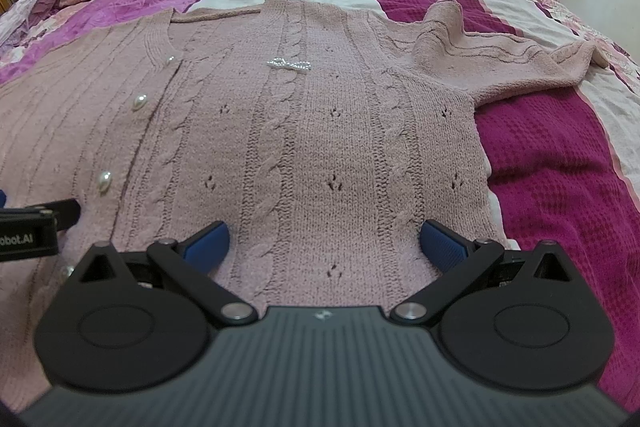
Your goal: Fold small clothes
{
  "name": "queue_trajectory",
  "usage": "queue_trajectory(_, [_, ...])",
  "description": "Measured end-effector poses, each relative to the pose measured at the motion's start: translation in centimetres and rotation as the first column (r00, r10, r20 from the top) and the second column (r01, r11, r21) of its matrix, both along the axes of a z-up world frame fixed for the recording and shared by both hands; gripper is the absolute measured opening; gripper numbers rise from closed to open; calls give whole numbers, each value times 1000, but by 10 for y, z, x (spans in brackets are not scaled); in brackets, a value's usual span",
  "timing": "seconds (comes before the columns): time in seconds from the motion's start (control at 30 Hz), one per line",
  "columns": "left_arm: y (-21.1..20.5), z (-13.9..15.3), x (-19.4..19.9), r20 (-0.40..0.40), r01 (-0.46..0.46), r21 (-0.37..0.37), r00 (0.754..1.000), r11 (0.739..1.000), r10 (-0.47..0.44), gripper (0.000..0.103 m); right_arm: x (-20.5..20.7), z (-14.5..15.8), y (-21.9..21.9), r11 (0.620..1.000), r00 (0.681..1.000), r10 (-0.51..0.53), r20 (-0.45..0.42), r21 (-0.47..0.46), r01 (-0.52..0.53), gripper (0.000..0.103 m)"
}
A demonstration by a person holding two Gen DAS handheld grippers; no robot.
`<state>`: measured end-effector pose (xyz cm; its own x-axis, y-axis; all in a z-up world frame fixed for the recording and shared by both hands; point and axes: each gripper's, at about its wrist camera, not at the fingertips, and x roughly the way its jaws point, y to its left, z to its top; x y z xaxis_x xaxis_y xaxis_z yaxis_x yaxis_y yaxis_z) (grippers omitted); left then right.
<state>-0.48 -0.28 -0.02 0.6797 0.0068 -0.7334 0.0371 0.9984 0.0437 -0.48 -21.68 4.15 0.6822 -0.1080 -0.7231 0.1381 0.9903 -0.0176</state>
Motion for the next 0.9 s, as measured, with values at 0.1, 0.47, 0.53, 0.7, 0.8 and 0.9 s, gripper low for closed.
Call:
queue_trajectory(0.1, [0,0,0,0,0,0,1000,1000,0,103,0,0,0,1000,1000,0,0,0,0,103])
queue_trajectory(0.47, [0,0,0,1,0,1,1000,1000,0,103,0,0,0,1000,1000,0,1,-1,0,103])
queue_trajectory(0.53, [0,0,0,1,0,1,1000,1000,0,103,0,0,0,1000,1000,-1,1,-1,1,103])
queue_trajectory(0.7, [0,0,0,1,0,1,1000,1000,0,103,0,0,0,1000,1000,0,0,-2,0,103])
queue_trajectory(0.8, [0,0,0,1,0,2,1000,1000,0,103,1,0,0,1000,1000,-1,0,-1,1,103])
queue_trajectory(0.9, [0,0,0,0,1,2,1000,1000,-1,103,0,-1,0,1000,1000,-9,-2,8,9,103])
